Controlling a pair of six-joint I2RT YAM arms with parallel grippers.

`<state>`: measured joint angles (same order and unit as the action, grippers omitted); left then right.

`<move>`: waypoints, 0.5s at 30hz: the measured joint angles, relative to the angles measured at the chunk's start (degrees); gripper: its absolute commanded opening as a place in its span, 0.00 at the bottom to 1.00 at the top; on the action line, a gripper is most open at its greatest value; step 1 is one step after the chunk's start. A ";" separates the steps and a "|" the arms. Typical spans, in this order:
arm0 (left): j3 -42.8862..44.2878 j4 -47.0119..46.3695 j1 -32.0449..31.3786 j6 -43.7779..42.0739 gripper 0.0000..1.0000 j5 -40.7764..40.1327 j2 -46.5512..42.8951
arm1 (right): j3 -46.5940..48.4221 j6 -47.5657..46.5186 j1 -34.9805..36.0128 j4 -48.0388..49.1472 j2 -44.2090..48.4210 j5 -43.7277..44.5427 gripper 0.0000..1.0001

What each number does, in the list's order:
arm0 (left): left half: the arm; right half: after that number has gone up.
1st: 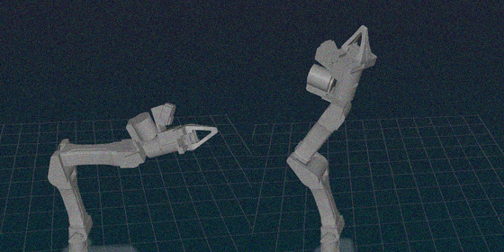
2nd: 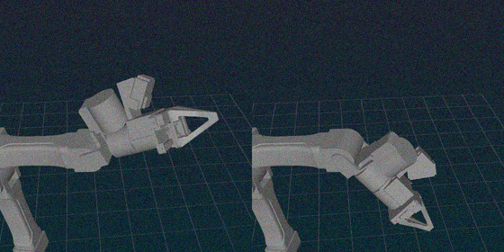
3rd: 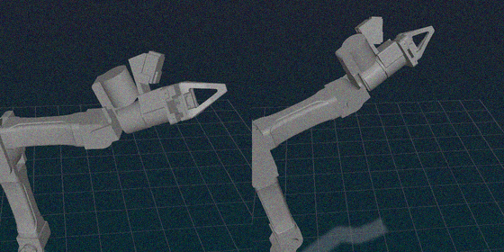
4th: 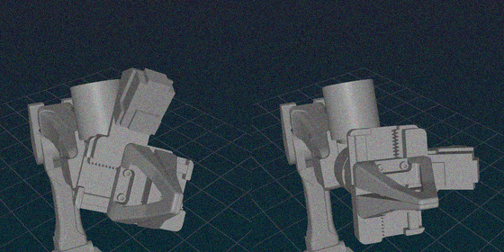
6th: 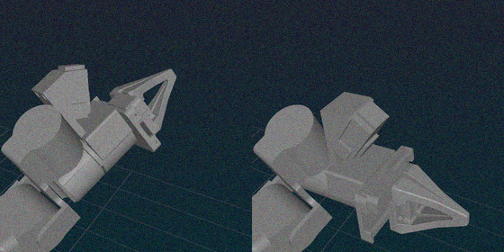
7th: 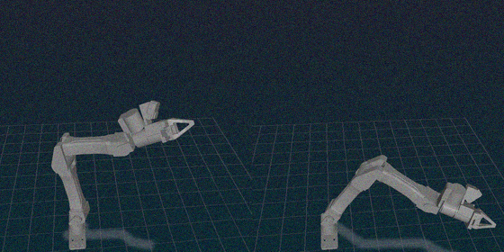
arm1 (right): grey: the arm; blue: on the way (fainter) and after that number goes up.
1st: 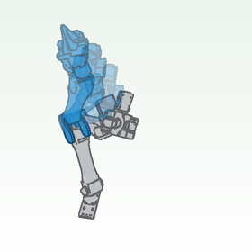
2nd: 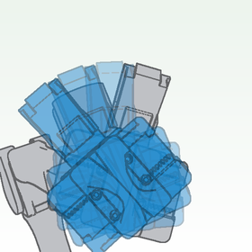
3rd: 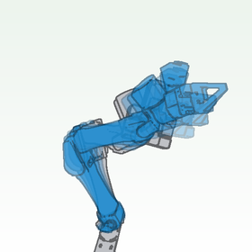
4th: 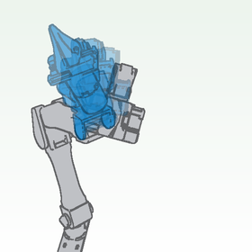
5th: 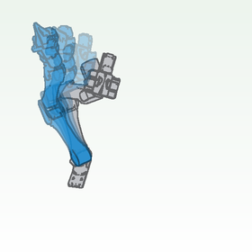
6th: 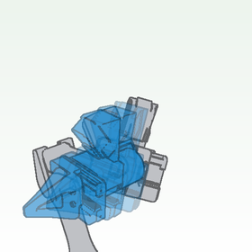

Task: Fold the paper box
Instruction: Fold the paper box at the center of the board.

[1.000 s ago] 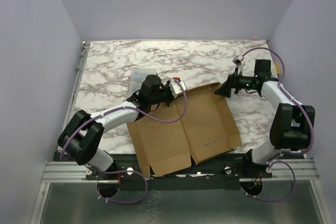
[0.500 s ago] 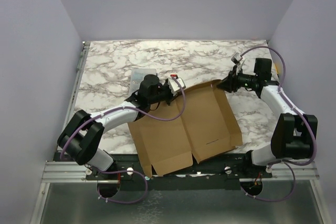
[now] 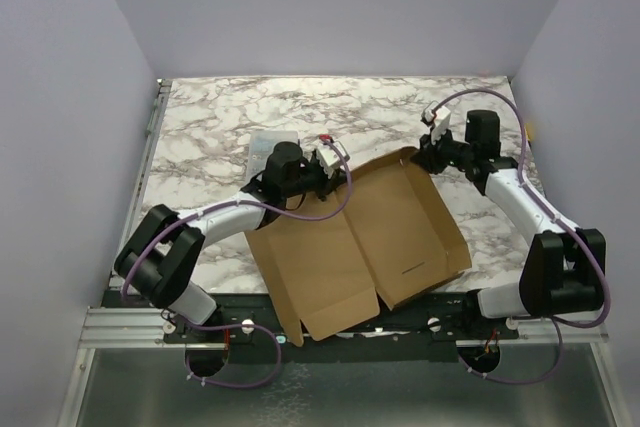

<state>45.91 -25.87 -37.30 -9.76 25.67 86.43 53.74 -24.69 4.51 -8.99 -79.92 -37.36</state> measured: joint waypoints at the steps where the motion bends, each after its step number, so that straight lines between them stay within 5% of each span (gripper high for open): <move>1: 0.00 -0.37 0.20 0.81 0.12 0.22 0.68 | -0.02 -0.46 0.61 0.07 -0.02 1.90 0.18; 15: 9.84 4.85 0.33 3.91 0.68 0.20 9.66 | -0.57 1.60 3.06 0.24 -4.61 6.47 0.18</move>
<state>55.75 -21.02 -36.97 -5.85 25.87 96.09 53.17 -23.09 7.57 -8.75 -84.53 -30.89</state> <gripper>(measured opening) 0.546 0.170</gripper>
